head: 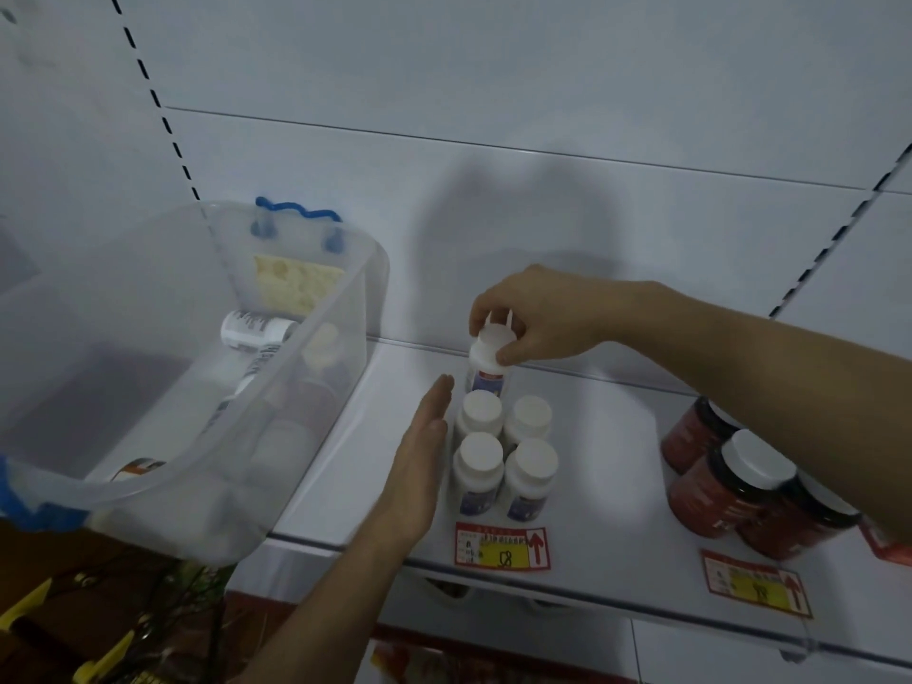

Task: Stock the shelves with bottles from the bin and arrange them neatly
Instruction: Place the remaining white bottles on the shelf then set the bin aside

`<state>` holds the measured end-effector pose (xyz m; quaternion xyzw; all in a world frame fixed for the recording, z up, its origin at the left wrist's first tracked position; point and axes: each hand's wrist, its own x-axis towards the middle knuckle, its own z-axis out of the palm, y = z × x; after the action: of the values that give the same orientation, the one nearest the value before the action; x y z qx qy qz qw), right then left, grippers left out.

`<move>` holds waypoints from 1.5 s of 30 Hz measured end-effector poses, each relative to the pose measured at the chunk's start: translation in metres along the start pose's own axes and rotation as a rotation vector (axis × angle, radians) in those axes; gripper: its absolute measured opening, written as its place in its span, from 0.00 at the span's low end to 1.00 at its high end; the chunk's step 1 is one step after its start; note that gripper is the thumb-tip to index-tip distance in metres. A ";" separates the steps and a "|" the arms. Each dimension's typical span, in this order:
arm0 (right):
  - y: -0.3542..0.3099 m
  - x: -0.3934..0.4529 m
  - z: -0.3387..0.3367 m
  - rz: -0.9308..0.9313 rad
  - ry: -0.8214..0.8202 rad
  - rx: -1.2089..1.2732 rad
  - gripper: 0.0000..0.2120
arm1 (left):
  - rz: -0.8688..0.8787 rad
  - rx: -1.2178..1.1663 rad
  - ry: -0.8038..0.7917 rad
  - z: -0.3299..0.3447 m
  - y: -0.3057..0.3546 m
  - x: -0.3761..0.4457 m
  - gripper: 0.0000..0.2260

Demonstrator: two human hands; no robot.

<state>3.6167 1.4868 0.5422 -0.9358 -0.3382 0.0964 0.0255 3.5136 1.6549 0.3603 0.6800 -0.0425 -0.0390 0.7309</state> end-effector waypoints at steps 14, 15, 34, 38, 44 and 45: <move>-0.004 0.014 0.028 0.007 -0.105 0.007 0.19 | 0.001 0.038 -0.073 0.006 0.017 -0.003 0.21; -0.003 0.014 0.029 0.007 -0.110 0.012 0.19 | -0.010 0.038 -0.071 0.006 0.017 -0.002 0.20; -0.084 0.075 -0.087 -0.276 0.236 0.039 0.11 | 0.342 1.131 0.326 -0.097 0.223 -0.070 0.24; -0.122 0.129 -0.085 -0.307 0.035 -0.168 0.15 | 0.004 1.428 0.261 -0.156 0.226 -0.060 0.24; -0.156 0.203 -0.039 -0.208 -0.279 -0.356 0.23 | -0.216 1.492 0.154 -0.189 0.196 -0.042 0.25; -0.159 0.208 -0.031 -0.178 -0.342 -0.405 0.24 | -0.225 1.492 0.138 -0.189 0.194 -0.041 0.25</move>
<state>3.6794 1.7427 0.5566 -0.8586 -0.4308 0.1808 -0.2110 3.4946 1.8610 0.5398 0.9954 0.0577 -0.0318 0.0697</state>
